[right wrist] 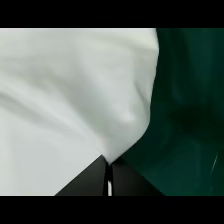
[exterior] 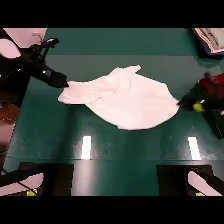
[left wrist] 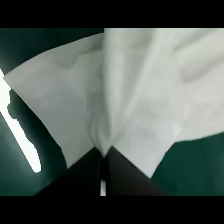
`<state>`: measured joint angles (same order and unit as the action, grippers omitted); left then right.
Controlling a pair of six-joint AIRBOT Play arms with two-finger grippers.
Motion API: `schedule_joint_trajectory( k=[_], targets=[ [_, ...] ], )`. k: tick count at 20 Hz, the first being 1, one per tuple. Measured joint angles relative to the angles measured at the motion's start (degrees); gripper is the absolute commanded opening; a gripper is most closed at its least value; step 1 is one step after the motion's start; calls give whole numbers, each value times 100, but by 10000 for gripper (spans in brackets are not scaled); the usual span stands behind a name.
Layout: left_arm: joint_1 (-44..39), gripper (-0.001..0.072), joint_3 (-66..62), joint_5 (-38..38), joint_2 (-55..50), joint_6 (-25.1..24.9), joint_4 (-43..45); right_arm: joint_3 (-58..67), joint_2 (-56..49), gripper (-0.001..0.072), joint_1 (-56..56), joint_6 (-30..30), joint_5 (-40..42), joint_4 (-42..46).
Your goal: Fold the shirts.
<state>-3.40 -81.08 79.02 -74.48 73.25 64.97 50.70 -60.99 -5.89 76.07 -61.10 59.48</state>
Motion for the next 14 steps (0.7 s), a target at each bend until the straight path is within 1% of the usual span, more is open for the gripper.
schedule_joint_trajectory(
  k=[4, 7, 9, 11, 12, 13, 14],
  targets=[
    [87, 24, 1110, 463, 627, -9, -1025, 1512, -236, 13, -160, -7, -245, 120],
    [109, 25, 2048, 542, 892, -120, -1893, 2446, -675, 13, -57, -9, -352, 142],
    [118, 25, 2382, 260, 970, -164, -2236, 2986, -1045, 14, 94, -7, -387, 146],
    [120, 26, 2564, -352, 1012, -192, -2411, 3471, -1447, 25, 289, -9, -417, 157],
    [120, 116, 2614, -695, 1023, -201, -2439, 3696, -1657, 162, 398, -4, -431, 153],
    [129, 453, 2651, -1045, 1032, -205, -2439, 3877, -1843, 390, 492, -4, -450, 153],
    [166, 589, 2677, -1403, 1038, -205, -2409, 4057, -2039, 427, 584, -7, -496, 155]
  ],
)
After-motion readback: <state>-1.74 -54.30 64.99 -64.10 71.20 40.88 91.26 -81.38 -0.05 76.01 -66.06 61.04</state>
